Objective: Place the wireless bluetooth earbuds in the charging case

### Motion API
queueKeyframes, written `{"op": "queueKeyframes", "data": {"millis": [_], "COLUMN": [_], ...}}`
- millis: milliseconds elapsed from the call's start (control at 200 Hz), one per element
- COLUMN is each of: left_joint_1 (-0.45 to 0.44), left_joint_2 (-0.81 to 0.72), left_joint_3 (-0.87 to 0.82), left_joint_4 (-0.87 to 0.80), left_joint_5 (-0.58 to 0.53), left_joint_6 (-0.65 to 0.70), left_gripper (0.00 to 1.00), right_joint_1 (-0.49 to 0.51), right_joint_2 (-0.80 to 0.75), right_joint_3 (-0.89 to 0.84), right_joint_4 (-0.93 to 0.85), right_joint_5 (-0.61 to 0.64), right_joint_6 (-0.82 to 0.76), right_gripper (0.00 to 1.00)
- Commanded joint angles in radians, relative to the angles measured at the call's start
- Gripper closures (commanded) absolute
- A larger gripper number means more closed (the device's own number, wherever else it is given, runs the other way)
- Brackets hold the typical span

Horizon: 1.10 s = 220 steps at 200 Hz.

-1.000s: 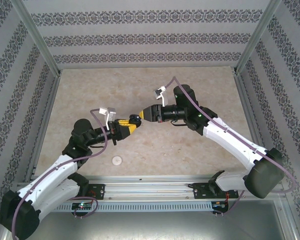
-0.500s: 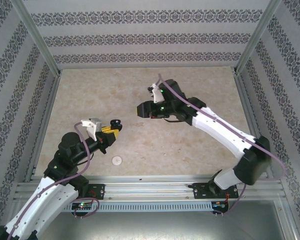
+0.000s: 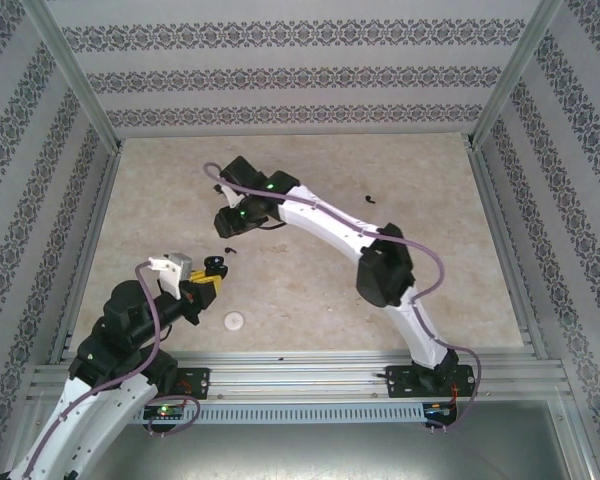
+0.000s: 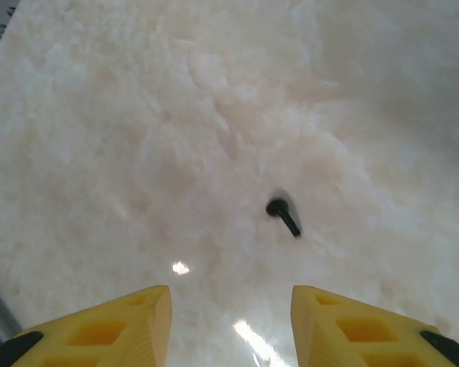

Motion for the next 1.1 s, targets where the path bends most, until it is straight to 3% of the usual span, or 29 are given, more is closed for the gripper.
{"op": "queueKeyframes", "data": {"millis": [0,145,799,1094], "left_joint_1": [-0.008,-0.008,-0.007,-0.008], "left_joint_2": [-0.046,-0.076,-0.059,-0.056], "left_joint_3": [-0.005,-0.021,-0.044,-0.045], "left_joint_4": [-0.032,-0.022,0.012,0.010], "left_joint_5": [0.015,0.020,0.040,0.039], "left_joint_6": [-0.043,-0.074,-0.084,-0.084], "left_gripper": [1.00,1.00,1.00,1.00], "right_joint_1": [0.018,0.023,0.030,0.031], "right_joint_2": [0.142,0.267,0.383,0.412], "right_joint_3": [0.211,0.356,0.337,0.337], "right_joint_4": [-0.209,-0.232,-0.098,-0.093], "right_joint_5": [0.064,0.115,0.088,0.084], "right_joint_6": [-0.133,-0.165,-0.219,-0.238], "right_gripper": [0.55,0.55,0.47,0.51]}}
